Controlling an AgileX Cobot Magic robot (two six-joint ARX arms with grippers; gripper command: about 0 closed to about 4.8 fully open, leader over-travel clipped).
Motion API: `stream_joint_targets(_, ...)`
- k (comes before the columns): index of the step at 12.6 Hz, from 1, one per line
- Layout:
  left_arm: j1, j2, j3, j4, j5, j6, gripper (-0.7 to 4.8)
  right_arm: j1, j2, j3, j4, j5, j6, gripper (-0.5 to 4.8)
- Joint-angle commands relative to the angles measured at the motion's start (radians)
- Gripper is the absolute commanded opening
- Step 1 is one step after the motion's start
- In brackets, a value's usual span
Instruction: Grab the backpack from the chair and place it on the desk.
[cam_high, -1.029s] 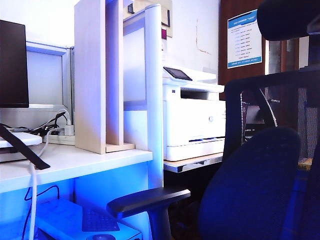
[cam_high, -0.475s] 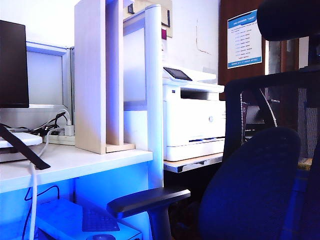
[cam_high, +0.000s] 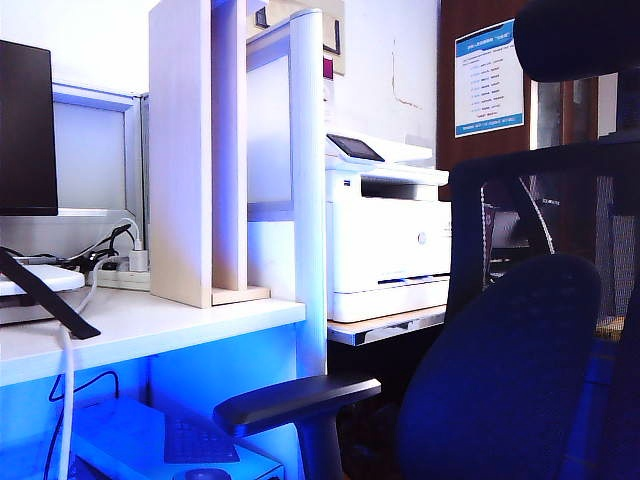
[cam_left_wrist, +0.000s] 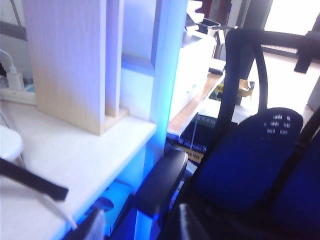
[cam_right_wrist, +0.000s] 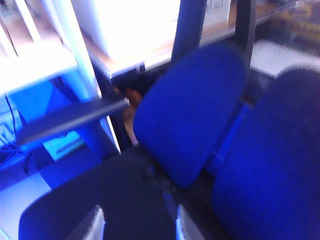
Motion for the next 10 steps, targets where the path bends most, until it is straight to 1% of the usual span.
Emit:
stream_joint_targets(1,0.000,-0.082,-0.079,0.017,-0.005,-0.037,1.68,0.003,-0.002,-0.057,0.060,0.004,0.000,1.97)
stream_joint_targets(3,0.000,-0.111,-0.124,0.019,-0.033,-0.037,1.42,0.003,-0.002,-0.091,0.105,0.003,0.000,1.96)
stream_joint_targets(4,0.000,-0.121,-0.149,0.019,-0.054,-0.036,1.37,0.003,-0.002,-0.117,0.138,-0.011,0.000,1.45)
stream_joint_targets(5,0.000,-0.127,-0.166,0.023,-0.064,-0.036,1.03,0.003,-0.003,-0.130,0.157,-0.023,0.000,1.17)
stream_joint_targets(7,0.000,-0.137,-0.218,0.064,-0.063,-0.035,0.01,0.003,-0.003,-0.142,0.156,-0.042,-0.004,1.04)
stream_joint_targets(8,0.000,-0.137,-0.238,0.081,-0.064,-0.035,-0.06,0.003,-0.003,-0.142,0.148,-0.042,-0.009,0.75)
stream_joint_targets(9,0.000,-0.137,-0.273,0.114,-0.063,-0.034,-0.06,0.003,-0.003,-0.142,0.133,-0.042,-0.027,-0.03)
stream_joint_targets(10,0.000,-0.135,-0.279,0.093,-0.082,-0.003,-0.06,0.003,-0.002,-0.142,0.118,-0.043,-0.030,-0.05)
